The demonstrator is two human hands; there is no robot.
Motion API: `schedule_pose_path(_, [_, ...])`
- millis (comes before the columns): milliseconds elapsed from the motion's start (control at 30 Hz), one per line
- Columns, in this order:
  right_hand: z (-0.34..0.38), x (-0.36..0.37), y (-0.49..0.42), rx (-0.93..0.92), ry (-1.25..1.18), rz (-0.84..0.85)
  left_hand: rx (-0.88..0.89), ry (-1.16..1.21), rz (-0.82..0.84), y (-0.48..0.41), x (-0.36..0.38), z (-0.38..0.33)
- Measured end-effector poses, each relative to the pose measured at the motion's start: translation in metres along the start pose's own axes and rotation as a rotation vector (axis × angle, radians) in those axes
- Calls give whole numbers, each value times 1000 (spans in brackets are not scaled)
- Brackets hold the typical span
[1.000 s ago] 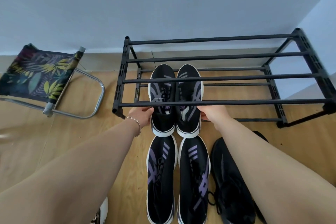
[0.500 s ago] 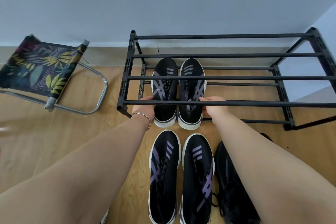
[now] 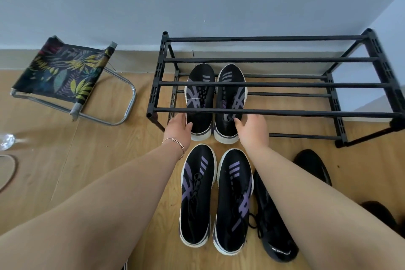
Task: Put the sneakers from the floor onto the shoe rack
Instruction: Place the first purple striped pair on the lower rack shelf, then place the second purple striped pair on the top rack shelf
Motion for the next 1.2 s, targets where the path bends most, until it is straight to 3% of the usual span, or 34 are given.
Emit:
schedule_pose_path(300, [1,-20,59,-285,225,-104,226,-347,39,55,5,-15])
schedule_pose_path(600, [-37,-3,129,-406,349,32,321,-588,49,115,21,9])
schedule_pose_path(700, [-63,7,149,-344,321,102,275,-597,78,129,28,29])
schedule_pose_path(933, [-112,32,180,-3,46,339,125,-543,160,156,45,80])
schedule_pose_path(1067, [-126,38,187,205,-132,368,-99,-348,234,168,60,116])
schedule_pose_path(1200, [-136,45,192,271,-118,406,-286,-35,232,178,69,136])
Point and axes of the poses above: each hand's wrist, its own y-axis away from the middle knuckle, its own x-axis out of the palm, z = x × y, the point moved 8 cm from there along -y, towards the middle knuckle, and after that the axes turned 5 degrees about x, right-handed, at the moved point
